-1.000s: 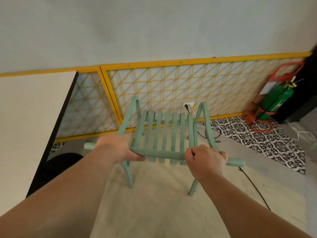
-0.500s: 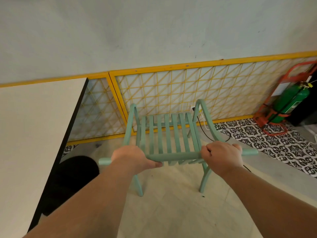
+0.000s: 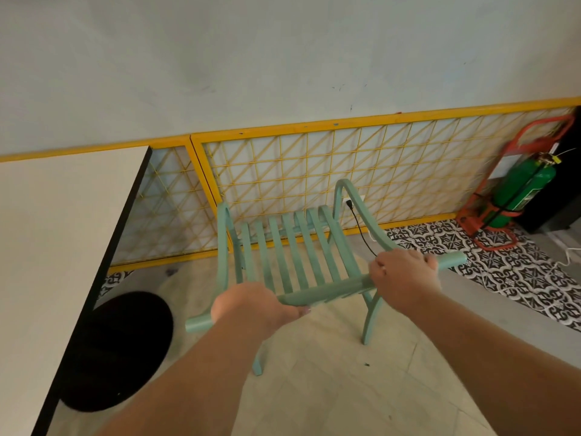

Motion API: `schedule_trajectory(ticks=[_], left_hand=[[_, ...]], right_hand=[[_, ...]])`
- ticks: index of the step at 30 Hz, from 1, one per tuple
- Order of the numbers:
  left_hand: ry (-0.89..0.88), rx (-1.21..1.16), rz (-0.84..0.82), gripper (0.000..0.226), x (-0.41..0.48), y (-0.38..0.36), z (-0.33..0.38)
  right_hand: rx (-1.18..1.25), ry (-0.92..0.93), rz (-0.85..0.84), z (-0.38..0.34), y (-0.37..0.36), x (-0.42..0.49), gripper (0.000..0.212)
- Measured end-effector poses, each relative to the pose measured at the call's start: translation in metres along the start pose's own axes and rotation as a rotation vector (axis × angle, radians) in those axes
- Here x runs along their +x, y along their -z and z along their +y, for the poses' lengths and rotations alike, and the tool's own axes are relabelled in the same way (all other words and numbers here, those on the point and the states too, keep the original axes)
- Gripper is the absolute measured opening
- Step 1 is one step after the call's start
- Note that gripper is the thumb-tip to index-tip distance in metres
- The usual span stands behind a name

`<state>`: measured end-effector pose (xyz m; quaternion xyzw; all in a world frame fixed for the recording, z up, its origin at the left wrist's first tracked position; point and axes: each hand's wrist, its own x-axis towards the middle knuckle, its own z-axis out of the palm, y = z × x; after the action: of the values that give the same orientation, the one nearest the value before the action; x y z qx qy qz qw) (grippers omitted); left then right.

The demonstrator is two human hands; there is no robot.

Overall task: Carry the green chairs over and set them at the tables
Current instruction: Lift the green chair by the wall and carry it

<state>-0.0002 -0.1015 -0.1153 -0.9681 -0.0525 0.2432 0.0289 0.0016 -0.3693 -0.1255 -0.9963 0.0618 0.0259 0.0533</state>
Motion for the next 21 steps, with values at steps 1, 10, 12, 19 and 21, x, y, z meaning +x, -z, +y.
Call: schedule_trajectory(ticks=[1, 10, 12, 19, 21], left_hand=[[0.001, -0.005, 0.01, 0.103, 0.0, -0.001, -0.001], [-0.004, -0.065, 0.085, 0.054, 0.005, -0.007, -0.002], [-0.003, -0.079, 0.093, 0.056, 0.006, -0.009, -0.002], [-0.108, -0.091, 0.141, 0.058, 0.002, -0.013, -0.014], [-0.146, -0.068, 0.159, 0.048, -0.001, -0.014, -0.016]], right_hand=[[0.053, 0.029, 0.033, -0.015, 0.0, -0.007, 0.044], [0.014, 0.322, 0.017, -0.13, -0.019, -0.022, 0.061], [0.017, 0.321, 0.005, -0.127, -0.02, -0.021, 0.063], [0.034, 0.352, -0.053, -0.122, -0.018, -0.018, 0.06], [0.031, 0.351, -0.057, -0.117, -0.017, -0.017, 0.059]])
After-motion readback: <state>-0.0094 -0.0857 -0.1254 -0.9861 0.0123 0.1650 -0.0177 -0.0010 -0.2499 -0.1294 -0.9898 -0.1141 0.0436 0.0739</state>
